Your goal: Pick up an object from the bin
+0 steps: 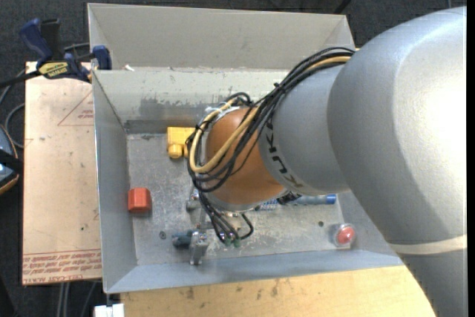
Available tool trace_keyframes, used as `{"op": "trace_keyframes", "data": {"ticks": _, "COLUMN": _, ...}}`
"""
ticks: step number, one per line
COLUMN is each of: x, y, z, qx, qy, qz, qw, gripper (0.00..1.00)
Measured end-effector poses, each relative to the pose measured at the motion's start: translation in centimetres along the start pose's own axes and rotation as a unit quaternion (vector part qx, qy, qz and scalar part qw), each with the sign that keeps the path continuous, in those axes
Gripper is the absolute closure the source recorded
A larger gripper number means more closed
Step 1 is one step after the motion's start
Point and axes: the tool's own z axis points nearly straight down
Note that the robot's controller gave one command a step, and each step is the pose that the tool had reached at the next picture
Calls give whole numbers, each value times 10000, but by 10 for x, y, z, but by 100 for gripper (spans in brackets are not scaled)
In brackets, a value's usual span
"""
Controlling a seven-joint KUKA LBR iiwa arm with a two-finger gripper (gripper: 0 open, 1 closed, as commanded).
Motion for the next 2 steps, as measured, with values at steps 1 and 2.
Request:
{"op": "trace_keyframes", "data": {"ticks": 1, "x": 1, "y": 2, "z": 0, "qx": -15, "qy": 27, "qz": -3, "qw": 10000, "gripper": 100}}
{"op": "trace_keyframes", "data": {"ticks": 2, "x": -2, "y": 0, "z": -153, "qx": -5, "qy": 17, "qz": -374, "qw": 9993, "gripper": 100}}
